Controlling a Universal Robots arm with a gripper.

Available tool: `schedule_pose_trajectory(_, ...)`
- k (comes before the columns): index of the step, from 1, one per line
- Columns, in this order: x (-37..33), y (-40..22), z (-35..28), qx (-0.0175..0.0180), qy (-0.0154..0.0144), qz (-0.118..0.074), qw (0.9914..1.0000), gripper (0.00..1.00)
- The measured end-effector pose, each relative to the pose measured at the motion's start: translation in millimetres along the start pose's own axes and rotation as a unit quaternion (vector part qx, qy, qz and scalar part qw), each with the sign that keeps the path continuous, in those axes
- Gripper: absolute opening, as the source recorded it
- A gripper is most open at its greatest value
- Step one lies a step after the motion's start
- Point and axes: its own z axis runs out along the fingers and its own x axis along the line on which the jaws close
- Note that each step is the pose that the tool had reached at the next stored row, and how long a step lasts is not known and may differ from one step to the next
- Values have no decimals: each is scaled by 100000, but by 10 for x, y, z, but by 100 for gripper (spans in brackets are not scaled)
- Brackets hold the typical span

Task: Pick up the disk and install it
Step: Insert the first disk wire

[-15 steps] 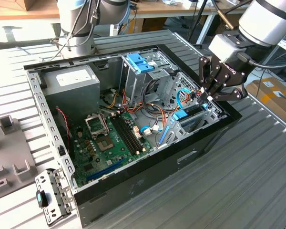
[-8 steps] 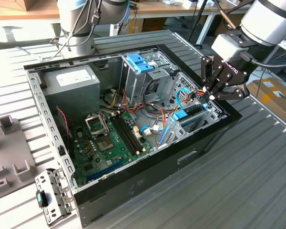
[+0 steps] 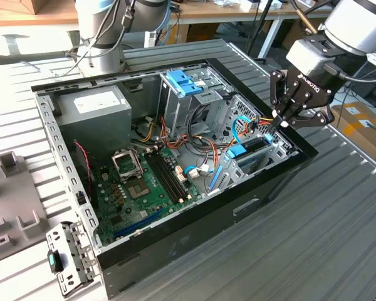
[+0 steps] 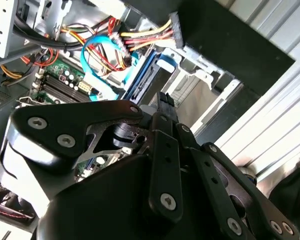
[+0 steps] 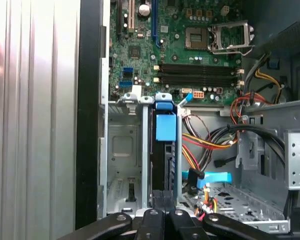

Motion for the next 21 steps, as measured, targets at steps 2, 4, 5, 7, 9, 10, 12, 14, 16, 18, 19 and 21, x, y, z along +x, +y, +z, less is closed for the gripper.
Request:
schedule_pose_trajectory(2, 0, -105, -5, -96, -25, 6, 100000, 11)
schedule_pose_trajectory(4, -1, -197, -10, -230, -23, 13, 100000, 11)
schedule_pose_trajectory(5, -1, -205, -11, -238, -23, 11, 100000, 11)
schedule_pose_trajectory(7, -1, -206, -11, -240, -22, 20, 100000, 11)
schedule_pose_trajectory(9, -1, -207, -11, -242, -22, 15, 100000, 11)
schedule_pose_trajectory(10, -1, -208, -11, -239, -23, 16, 100000, 11)
schedule_pose_trajectory(12, 0, -209, -9, -80, -32, 3, 100000, 11)
schedule_pose_trajectory(14, 0, -209, -6, 941, -26, -81, 99996, 11)
schedule_pose_trajectory(16, 0, -209, -5, 1407, -19, -117, 99990, 11)
schedule_pose_trajectory(18, 0, -209, -4, 1413, -22, -117, 99990, 11)
schedule_pose_trajectory(19, 0, -209, -4, 1415, -21, -115, 99990, 11)
schedule_pose_trajectory(21, 0, -209, -4, 1417, -21, -113, 99990, 11)
